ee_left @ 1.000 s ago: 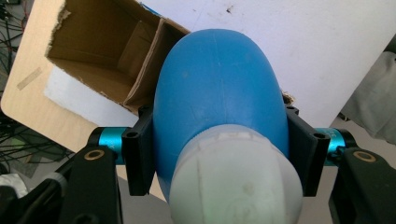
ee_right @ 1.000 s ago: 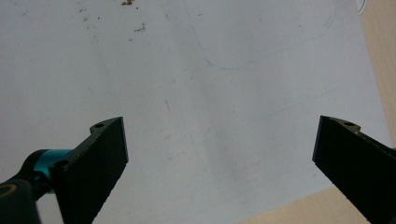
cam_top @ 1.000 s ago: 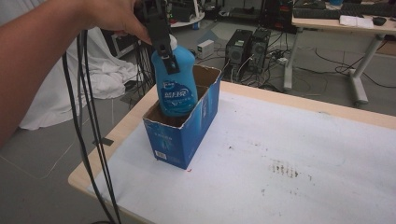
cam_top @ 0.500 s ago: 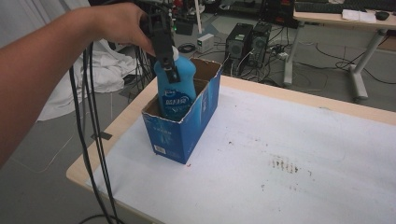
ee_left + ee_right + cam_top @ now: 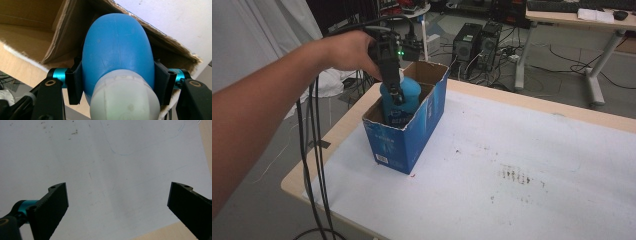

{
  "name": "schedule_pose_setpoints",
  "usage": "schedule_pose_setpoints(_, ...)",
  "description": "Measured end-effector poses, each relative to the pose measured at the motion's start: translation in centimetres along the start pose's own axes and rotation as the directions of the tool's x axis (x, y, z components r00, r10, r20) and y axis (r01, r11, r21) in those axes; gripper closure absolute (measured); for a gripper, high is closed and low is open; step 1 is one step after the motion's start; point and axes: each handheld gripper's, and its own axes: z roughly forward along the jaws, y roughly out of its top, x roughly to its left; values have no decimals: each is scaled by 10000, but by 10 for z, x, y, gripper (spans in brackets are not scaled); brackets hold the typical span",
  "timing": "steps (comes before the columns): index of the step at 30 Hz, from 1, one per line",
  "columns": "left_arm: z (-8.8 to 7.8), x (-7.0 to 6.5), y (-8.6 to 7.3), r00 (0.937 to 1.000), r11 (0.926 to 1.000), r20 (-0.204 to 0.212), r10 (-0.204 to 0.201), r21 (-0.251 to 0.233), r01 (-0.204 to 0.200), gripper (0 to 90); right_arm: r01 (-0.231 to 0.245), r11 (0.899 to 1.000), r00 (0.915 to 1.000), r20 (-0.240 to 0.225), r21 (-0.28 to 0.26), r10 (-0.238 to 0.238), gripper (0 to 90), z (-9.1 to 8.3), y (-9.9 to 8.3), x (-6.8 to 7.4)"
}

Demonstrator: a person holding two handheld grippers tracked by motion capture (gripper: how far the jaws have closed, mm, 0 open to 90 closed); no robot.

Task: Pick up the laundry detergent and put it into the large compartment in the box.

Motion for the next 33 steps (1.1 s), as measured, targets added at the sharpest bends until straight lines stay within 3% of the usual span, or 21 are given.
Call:
schedule_pose_setpoints(7,23,-2,1,10000,9996,42,74,268,-75,376,14,10000,10000,-26,29,-14,24,2,-1,0)
schedule_pose_setpoints(14,35,-2,0,9998,9989,164,80,457,-88,376,-20,10000,10000,-54,33,21,24,3,-2,-1)
schedule_pose_setpoints(20,37,-1,2,9997,9991,218,83,421,-92,376,-26,10000,9999,-108,26,26,24,6,-2,-2)
schedule_pose_setpoints(30,39,2,4,9995,9988,210,-247,423,238,373,-34,10000,9999,-99,7,34,24,6,-2,-2)
schedule_pose_setpoints(33,35,5,4,9987,9988,167,-477,148,474,327,-62,10000,10000,-49,68,62,24,6,-3,-1)
